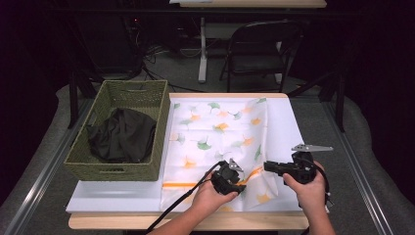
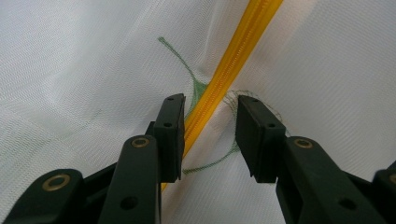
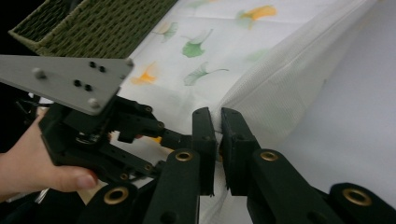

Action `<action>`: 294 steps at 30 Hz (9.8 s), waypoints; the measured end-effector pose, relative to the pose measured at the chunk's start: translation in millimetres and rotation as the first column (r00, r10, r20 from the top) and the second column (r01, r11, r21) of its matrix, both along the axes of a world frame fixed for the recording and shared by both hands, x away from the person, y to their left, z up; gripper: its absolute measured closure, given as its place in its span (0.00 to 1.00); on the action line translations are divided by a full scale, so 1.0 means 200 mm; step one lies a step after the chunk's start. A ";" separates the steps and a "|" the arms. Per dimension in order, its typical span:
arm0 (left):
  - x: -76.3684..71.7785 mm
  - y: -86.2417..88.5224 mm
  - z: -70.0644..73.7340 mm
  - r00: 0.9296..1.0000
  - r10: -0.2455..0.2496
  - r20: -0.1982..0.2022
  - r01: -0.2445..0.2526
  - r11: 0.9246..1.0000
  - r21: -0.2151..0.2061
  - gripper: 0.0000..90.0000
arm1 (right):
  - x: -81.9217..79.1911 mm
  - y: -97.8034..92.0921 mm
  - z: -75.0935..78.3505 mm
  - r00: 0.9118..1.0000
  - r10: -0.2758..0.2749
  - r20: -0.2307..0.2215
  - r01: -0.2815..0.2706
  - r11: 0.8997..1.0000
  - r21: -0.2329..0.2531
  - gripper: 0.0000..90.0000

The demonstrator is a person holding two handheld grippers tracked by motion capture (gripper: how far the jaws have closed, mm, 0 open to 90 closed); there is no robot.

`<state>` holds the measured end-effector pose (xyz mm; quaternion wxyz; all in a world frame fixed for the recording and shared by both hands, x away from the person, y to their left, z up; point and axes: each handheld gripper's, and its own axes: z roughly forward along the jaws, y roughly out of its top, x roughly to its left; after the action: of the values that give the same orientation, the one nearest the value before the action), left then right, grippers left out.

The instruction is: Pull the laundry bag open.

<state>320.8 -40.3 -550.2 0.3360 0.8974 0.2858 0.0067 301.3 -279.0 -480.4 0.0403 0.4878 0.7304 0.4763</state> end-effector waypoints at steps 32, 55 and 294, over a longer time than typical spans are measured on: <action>0.02 0.11 0.07 0.999 0.019 -0.039 -0.025 0.988 -0.153 0.78 | 0.02 0.15 -0.01 0.996 0.089 0.007 -0.089 0.996 0.000 0.94; 0.02 0.10 0.20 0.999 -0.051 -0.006 0.049 0.971 -0.236 0.83 | 0.01 0.17 -0.01 0.994 0.105 0.015 -0.105 0.994 0.009 0.94; -0.20 1.22 0.09 0.938 0.345 0.012 -0.345 0.938 -0.020 1.00 | -0.06 -0.14 -0.03 0.995 -0.099 0.024 0.101 0.993 -0.069 0.93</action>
<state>281.3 203.0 -533.0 0.3396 0.8304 0.4362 0.0697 288.4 -306.5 -486.2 0.0888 0.5170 0.7209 0.4529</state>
